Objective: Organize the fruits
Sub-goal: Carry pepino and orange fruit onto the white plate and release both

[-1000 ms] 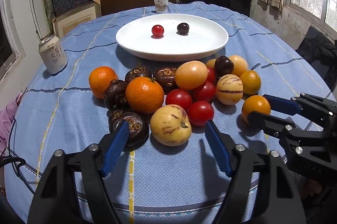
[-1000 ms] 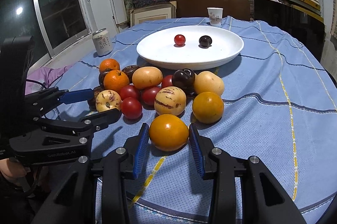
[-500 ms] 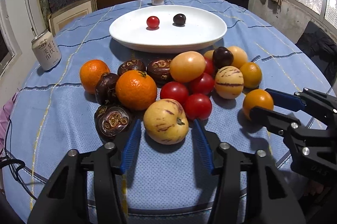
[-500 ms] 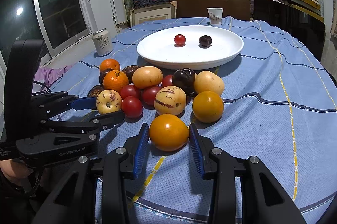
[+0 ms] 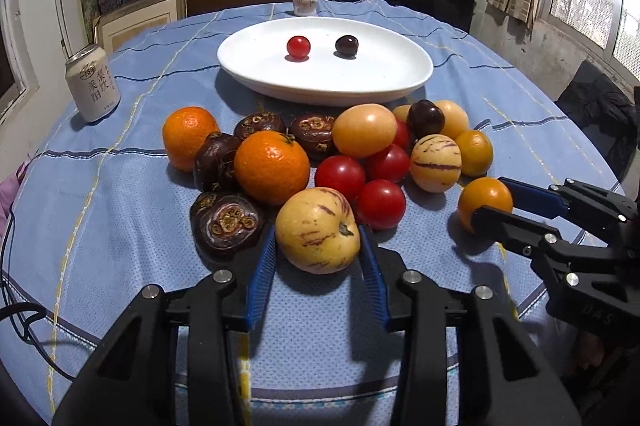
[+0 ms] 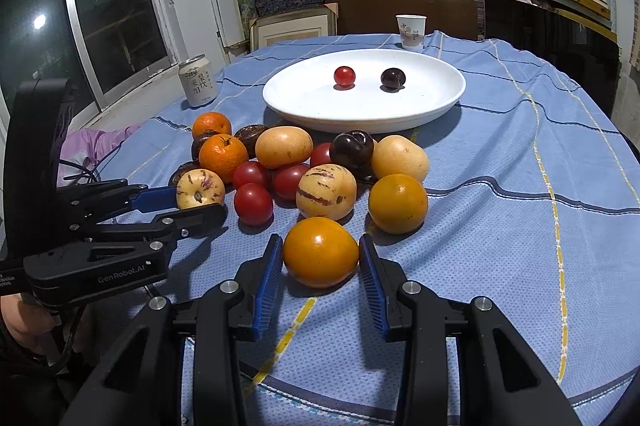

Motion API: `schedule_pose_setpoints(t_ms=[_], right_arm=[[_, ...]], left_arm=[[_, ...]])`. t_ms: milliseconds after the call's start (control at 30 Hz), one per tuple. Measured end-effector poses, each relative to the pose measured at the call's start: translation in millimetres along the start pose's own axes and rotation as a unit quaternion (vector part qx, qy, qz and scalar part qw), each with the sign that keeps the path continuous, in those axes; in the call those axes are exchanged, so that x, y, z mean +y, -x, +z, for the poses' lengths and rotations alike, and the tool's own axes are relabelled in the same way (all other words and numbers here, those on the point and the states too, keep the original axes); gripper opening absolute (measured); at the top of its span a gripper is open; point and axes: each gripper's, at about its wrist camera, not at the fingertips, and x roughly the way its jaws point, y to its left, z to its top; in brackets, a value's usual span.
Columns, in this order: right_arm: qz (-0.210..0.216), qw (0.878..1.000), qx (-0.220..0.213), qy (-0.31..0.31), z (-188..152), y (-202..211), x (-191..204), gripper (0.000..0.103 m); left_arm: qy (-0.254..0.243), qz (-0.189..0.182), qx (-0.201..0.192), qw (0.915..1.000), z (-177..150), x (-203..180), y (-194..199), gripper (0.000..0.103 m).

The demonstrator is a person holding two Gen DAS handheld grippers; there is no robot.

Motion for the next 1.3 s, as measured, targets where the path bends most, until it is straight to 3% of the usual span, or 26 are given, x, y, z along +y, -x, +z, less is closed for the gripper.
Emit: schedule_pose_setpoints(t_ms=[533,633,800,1000,1167,1300], right_arm=[[-0.008,1.000,0.006,0.001,-3.0,4.1,-4.5,0.039],[-0.009,1.000,-0.005,0.003,10.4,17.1,-7.5,0.039],[-0.029,0.998,-0.049,0.022,60.9,34.8,-16.0,0.039],[-0.031,0.998,-0.046,0.029,121.4,-0.7,-31.7,0.039],[-0.022,0.999,0.017,0.020,149.8,-70.0,-43.4,0.039],[-0.032,0.998,0.055,0.020,161.2,-115.7,-49.6,0.039]], left_arm=[[-0.004,-0.011,-0.014,0.9998,3.2,5.2,21.7,0.040],[-0.009,-0.016,-0.023,0.9996,19.5,7.9,29.5,0.040],[-0.026,-0.012,-0.042,0.9987,67.2,9.9,28.7,0.040],[-0.037,-0.011,-0.011,0.9992,129.9,20.5,-19.8,0.040],[-0.015,-0.008,0.050,0.9986,168.5,42.8,-85.8,0.040],[-0.004,-0.003,0.081,0.9967,179.4,50.5,-124.9,0.040]])
